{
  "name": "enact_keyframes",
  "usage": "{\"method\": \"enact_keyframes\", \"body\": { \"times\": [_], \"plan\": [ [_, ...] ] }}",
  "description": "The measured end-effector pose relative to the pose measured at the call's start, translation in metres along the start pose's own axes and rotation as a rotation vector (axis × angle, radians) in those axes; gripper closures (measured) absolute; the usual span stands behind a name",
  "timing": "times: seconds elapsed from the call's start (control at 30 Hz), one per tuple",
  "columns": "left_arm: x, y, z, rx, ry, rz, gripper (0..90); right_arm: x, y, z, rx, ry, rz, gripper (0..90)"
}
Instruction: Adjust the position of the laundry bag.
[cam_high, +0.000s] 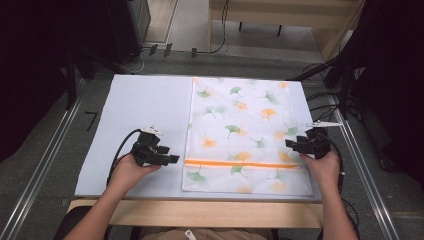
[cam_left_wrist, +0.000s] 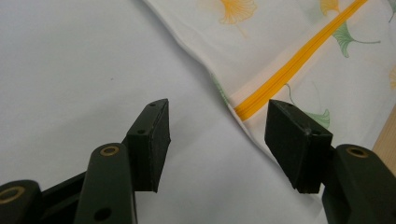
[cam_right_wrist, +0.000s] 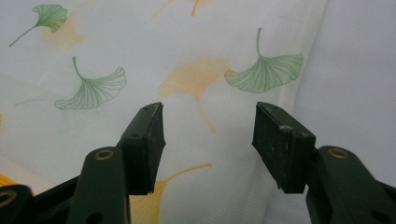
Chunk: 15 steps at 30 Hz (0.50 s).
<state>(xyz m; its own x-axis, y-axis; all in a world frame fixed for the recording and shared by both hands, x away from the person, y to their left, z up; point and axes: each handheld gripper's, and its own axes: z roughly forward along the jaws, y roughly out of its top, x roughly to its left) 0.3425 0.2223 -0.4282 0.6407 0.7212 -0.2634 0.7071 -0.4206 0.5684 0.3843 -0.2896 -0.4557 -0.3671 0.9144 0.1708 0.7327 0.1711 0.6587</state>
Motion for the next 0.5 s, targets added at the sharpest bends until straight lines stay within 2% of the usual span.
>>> {"method": "enact_keyframes", "body": {
  "times": [0.1,0.23,0.4,0.5],
  "plan": [
    [-0.003,0.002,0.004,0.002,0.000,0.004,41.6,-0.002,-0.002,-0.001,0.001,-0.005,0.004,44.9],
    [-0.010,0.006,0.015,0.027,-0.003,0.031,41.6,-0.007,-0.005,0.000,0.010,-0.020,0.011,44.6],
    [-0.012,0.008,0.023,0.052,0.005,0.038,41.6,-0.011,-0.008,0.002,0.022,-0.029,0.031,44.6],
    [-0.011,0.009,0.027,0.058,0.004,0.029,42.1,-0.012,-0.008,0.004,0.025,-0.035,0.035,44.5]
  ]
}}
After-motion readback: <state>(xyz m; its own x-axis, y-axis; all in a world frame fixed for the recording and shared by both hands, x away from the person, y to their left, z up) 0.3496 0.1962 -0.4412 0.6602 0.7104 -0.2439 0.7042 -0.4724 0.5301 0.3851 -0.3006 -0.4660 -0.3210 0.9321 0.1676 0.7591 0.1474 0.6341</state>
